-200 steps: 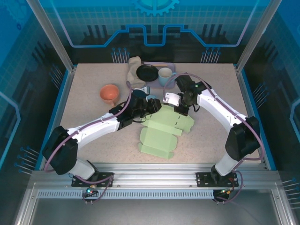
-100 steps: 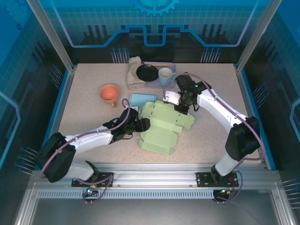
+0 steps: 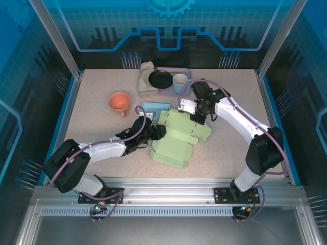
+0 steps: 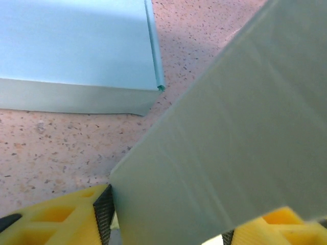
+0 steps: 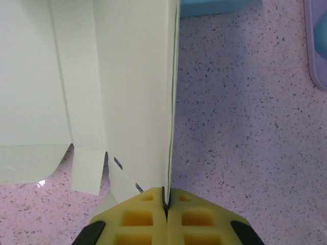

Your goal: Fold the paper box

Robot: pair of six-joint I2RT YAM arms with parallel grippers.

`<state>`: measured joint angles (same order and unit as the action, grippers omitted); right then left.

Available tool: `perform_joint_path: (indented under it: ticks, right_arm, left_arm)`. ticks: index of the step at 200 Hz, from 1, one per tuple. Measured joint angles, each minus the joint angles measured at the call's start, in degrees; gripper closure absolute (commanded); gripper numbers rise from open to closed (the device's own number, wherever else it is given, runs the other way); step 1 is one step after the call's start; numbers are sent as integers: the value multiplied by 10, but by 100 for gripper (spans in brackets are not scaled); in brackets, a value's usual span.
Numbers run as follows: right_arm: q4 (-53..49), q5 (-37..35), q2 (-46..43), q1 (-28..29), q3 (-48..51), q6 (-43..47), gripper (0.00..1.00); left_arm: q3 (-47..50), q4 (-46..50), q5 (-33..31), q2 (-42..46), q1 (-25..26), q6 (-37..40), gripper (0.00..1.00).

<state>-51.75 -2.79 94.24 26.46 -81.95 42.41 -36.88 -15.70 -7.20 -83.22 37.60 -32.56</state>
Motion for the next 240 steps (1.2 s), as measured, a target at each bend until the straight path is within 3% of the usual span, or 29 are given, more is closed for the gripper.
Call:
perform_joint_path:
  ticks: [79, 134, 174, 240]
  right_arm:
    - [21, -3, 14, 0, 5, -26, 100]
    - [47, -16, 13, 2, 26, -27, 100]
    - [129, -46, -17, 28, 97, -9, 100]
    - [329, -158, -86, 90, 196, 62, 100]
  left_arm:
    - [11, -37, 69, -1, 2, -50, 38]
    - [21, -62, 84, -19, 2, -50, 35]
    - [69, -52, 41, 48, -4, -34, 34]
    - [193, -39, -70, 261, -17, 17, 33]
